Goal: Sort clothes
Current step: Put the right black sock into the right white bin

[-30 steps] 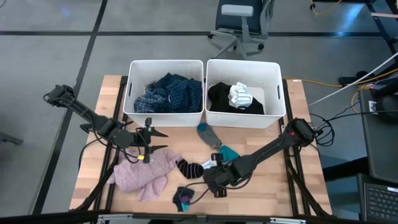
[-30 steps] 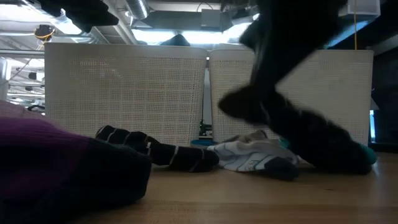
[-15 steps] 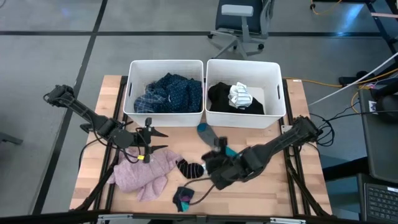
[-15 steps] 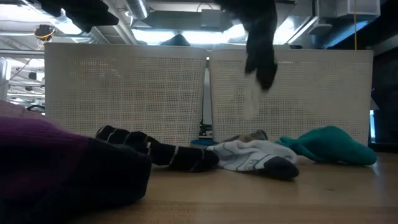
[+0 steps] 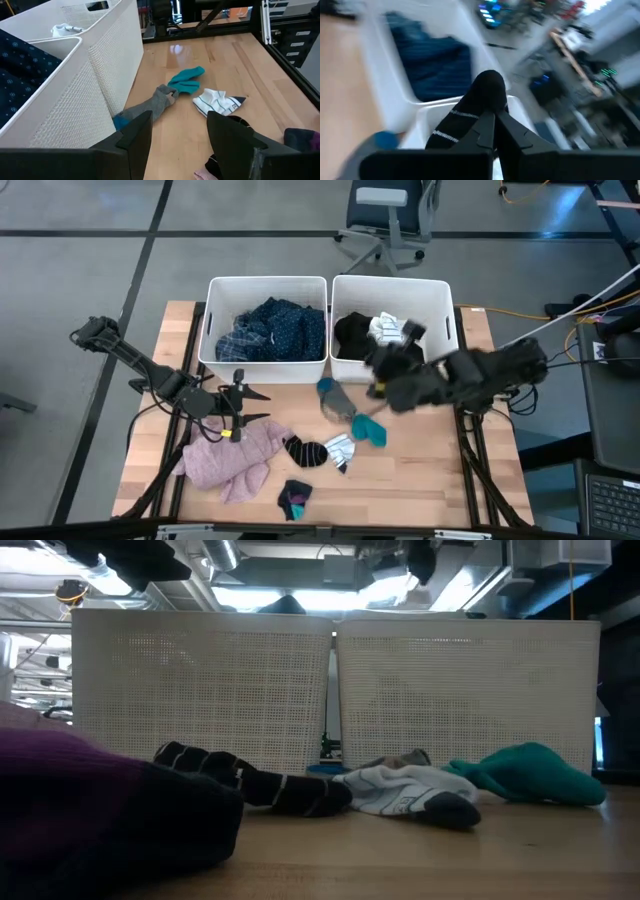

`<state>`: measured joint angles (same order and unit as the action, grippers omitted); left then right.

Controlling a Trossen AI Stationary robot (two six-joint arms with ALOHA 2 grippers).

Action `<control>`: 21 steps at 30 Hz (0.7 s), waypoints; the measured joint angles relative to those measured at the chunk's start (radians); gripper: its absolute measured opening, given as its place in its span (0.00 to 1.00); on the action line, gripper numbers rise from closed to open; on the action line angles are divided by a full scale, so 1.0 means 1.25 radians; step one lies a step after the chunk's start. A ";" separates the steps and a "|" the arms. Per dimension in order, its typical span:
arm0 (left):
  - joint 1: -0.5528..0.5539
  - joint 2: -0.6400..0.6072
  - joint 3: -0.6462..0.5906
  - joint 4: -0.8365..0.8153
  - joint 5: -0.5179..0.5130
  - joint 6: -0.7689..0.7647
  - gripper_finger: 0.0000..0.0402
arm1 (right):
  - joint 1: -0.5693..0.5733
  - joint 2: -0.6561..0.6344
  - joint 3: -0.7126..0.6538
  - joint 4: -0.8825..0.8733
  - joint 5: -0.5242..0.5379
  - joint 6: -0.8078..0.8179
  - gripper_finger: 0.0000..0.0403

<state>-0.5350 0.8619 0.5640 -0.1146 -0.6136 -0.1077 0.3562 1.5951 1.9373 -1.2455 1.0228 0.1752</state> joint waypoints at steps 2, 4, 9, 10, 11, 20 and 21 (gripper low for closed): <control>0.000 0.000 0.000 -0.001 0.000 -0.002 0.45 | -0.042 -0.019 0.000 -0.013 0.015 0.014 0.03; 0.000 0.000 0.000 0.000 0.000 -0.006 0.45 | -0.089 -0.029 0.000 -0.025 0.011 0.043 0.03; 0.000 0.000 0.000 -0.001 0.000 -0.006 0.45 | -0.207 -0.024 -0.001 -0.096 -0.037 0.140 0.03; 0.000 0.000 0.000 -0.001 0.000 -0.006 0.45 | -0.231 -0.021 -0.001 -0.111 -0.046 0.172 0.03; 0.000 0.000 0.000 -0.001 0.000 -0.006 0.45 | -0.254 -0.016 -0.001 -0.126 -0.059 0.210 0.03; 0.000 0.000 0.000 -0.001 0.000 -0.006 0.45 | -0.413 0.062 -0.001 -0.162 -0.260 0.297 0.03; 0.000 0.000 0.000 -0.001 0.000 -0.006 0.45 | -0.424 0.072 -0.001 -0.163 -0.281 0.296 0.04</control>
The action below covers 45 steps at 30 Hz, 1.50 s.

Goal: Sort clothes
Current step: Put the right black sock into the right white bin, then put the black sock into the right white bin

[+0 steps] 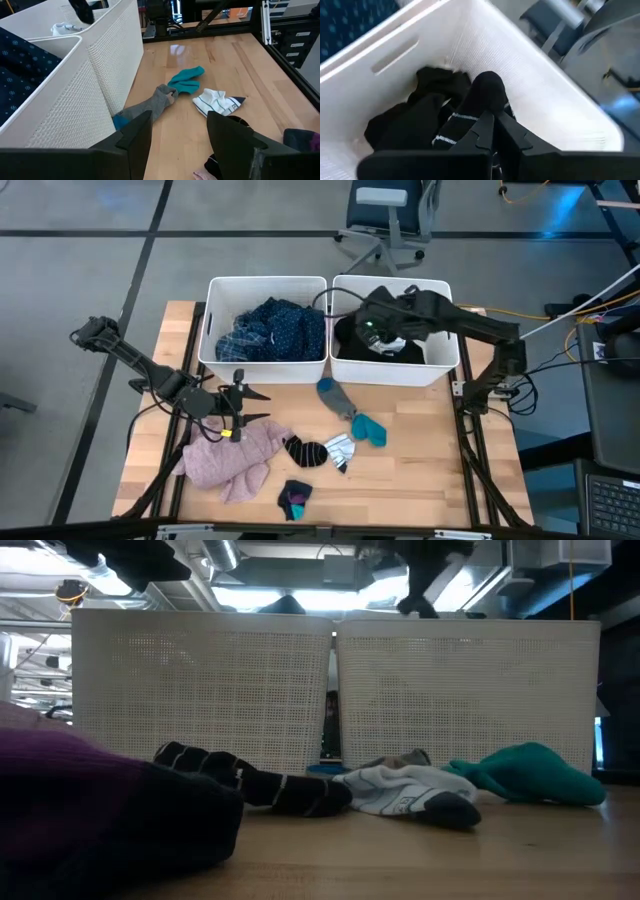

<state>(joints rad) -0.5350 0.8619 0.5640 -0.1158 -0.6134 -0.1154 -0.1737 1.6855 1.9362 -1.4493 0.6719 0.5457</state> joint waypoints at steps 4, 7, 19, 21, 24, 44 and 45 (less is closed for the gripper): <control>0.000 0.000 0.000 0.000 0.000 0.000 0.45 | -0.032 0.042 0.000 -0.012 -0.047 0.000 0.11; 0.000 0.000 0.000 -0.001 0.000 0.000 0.45 | -0.047 0.066 -0.001 -0.023 -0.086 -0.001 0.24; 0.000 0.000 0.000 -0.003 0.000 0.000 0.45 | 0.018 0.029 -0.001 -0.050 -0.168 0.004 0.60; 0.000 0.000 0.000 -0.002 0.000 -0.001 0.45 | 0.063 0.023 0.000 -0.037 -0.168 0.004 0.60; 0.000 0.000 0.000 -0.003 0.000 -0.005 0.45 | 0.141 0.022 0.000 0.000 -0.160 0.002 0.59; 0.000 0.000 0.000 -0.003 0.000 -0.005 0.45 | 0.502 0.295 0.000 0.320 -0.146 -0.206 0.59; 0.000 0.000 0.000 -0.003 0.000 -0.002 0.45 | 0.501 0.316 0.000 0.348 -0.162 -0.215 0.59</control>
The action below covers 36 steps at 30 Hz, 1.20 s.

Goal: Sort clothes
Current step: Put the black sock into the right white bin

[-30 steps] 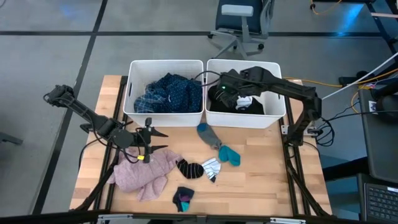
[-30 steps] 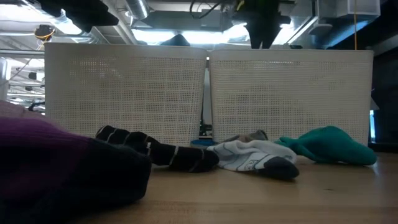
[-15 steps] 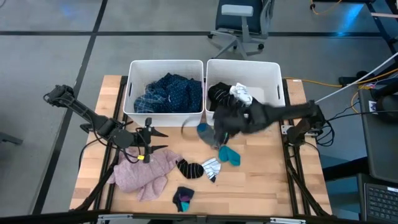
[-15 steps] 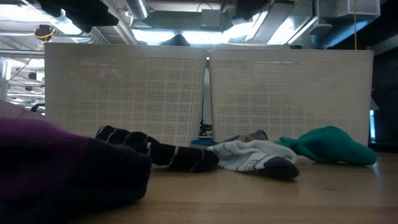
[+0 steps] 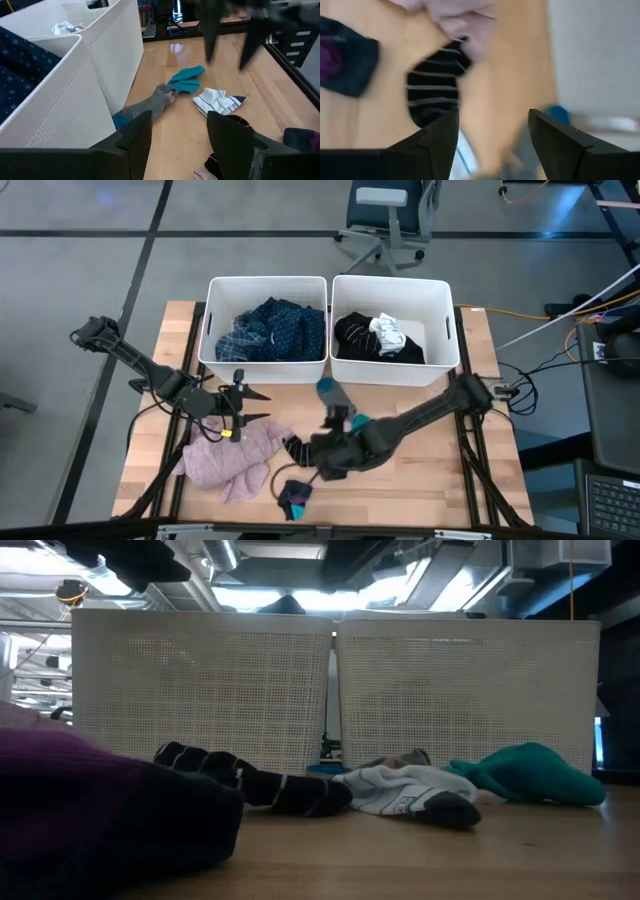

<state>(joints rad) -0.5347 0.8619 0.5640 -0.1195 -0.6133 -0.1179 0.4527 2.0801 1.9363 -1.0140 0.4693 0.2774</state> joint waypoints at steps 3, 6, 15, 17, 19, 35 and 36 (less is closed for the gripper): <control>0.000 0.000 0.000 0.003 0.000 0.009 0.45 | -0.005 0.058 0.000 0.105 -0.033 -0.047 0.59; 0.000 0.000 0.000 0.000 0.000 0.010 0.45 | -0.013 0.108 0.000 0.198 -0.106 -0.080 0.59; 0.000 0.000 0.000 0.000 0.000 0.013 0.45 | -0.046 0.204 0.000 0.294 -0.166 -0.080 0.59; 0.000 0.000 0.000 -0.001 0.000 0.012 0.45 | -0.056 0.217 0.000 0.286 -0.162 -0.072 0.59; 0.000 0.000 0.000 0.002 0.000 0.012 0.45 | -0.063 0.226 -0.001 0.282 -0.161 -0.061 0.59; 0.000 0.000 0.000 0.000 0.000 0.011 0.45 | -0.074 0.259 -0.010 0.308 -0.190 -0.032 0.49; 0.000 0.000 0.000 0.000 0.000 0.012 0.45 | -0.074 0.259 -0.011 0.308 -0.190 -0.031 0.45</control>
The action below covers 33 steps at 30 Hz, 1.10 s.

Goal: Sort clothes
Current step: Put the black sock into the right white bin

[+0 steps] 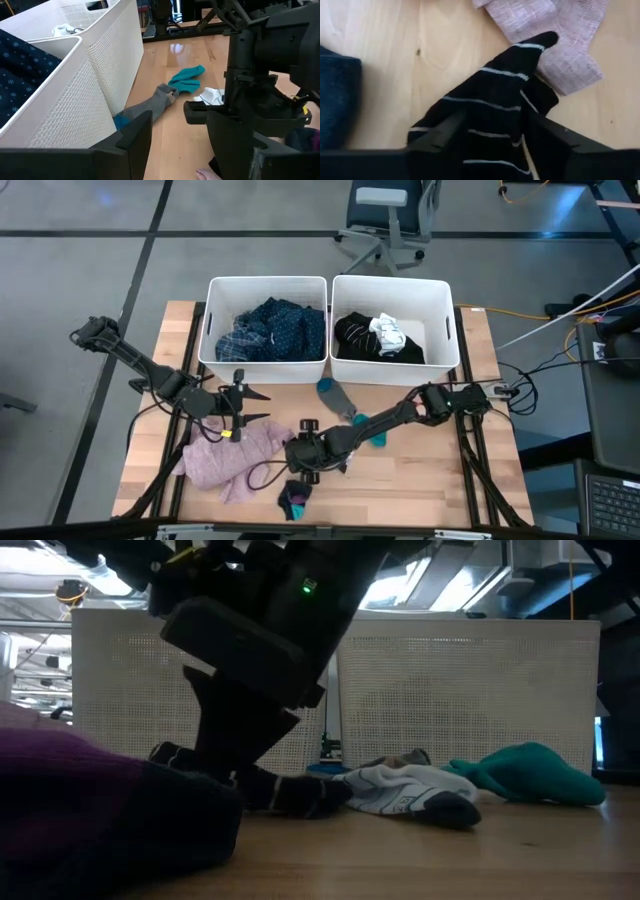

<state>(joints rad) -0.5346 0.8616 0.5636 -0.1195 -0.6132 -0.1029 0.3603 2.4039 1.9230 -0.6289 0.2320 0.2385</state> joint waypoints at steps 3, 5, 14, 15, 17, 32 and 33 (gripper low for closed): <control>0.000 0.000 0.000 0.000 0.000 0.001 0.45 | 0.001 0.000 -0.001 -0.003 -0.001 0.000 0.31; 0.000 0.000 0.000 0.000 0.000 0.001 0.45 | 0.000 0.000 -0.001 -0.010 0.001 -0.001 0.20; 0.000 0.000 0.000 -0.003 0.000 0.001 0.45 | 0.017 -0.077 -0.006 -0.111 0.048 -0.020 0.10; 0.000 0.000 0.000 -0.003 0.000 0.001 0.45 | 0.021 -0.095 -0.006 -0.134 0.061 -0.019 0.10; 0.000 0.000 0.000 -0.003 0.000 0.001 0.45 | 0.027 -0.129 -0.005 -0.171 0.094 -0.013 0.09; 0.000 0.000 0.000 -0.004 0.000 0.001 0.45 | 0.015 -0.448 -0.003 -0.458 0.432 0.035 0.06; 0.000 0.000 0.000 -0.003 0.000 0.001 0.45 | 0.009 -0.468 -0.003 -0.475 0.453 0.041 0.05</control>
<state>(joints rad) -0.5346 0.8616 0.5639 -0.1231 -0.6132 -0.1016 0.3721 1.8191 1.9186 -1.2225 0.7985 0.2896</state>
